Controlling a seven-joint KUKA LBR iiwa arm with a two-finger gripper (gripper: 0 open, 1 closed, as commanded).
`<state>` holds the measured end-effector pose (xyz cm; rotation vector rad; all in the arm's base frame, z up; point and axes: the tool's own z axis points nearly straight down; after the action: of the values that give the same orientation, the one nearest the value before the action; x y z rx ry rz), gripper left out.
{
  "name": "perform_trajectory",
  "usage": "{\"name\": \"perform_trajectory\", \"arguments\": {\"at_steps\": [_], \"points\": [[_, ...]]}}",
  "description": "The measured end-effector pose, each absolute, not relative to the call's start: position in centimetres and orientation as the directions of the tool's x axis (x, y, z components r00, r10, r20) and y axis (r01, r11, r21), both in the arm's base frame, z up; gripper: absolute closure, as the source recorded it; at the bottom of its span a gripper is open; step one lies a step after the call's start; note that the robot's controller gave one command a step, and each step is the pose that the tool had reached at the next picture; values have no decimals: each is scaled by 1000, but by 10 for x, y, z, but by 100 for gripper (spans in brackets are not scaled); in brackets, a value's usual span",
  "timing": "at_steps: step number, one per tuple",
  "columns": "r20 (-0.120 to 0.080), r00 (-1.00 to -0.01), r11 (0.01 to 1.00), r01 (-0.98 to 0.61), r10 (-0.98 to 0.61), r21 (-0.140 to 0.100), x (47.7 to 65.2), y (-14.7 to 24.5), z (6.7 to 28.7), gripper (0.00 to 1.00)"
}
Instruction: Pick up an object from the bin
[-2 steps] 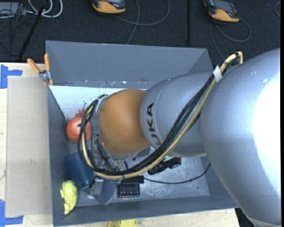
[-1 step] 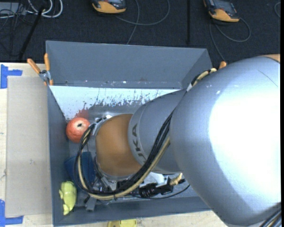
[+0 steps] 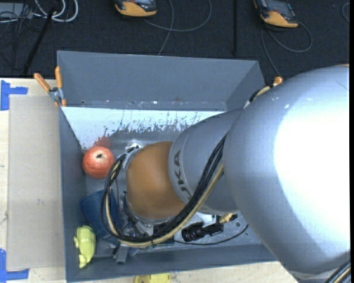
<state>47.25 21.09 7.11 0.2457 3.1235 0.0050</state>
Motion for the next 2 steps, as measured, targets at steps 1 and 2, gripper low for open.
{"name": "perform_trajectory", "arguments": {"at_steps": [1,2], "points": [[0,-885,885,465,465,0,472,198,70,0],[2,-809,809,588,588,-1,488,186,69,100]]}}
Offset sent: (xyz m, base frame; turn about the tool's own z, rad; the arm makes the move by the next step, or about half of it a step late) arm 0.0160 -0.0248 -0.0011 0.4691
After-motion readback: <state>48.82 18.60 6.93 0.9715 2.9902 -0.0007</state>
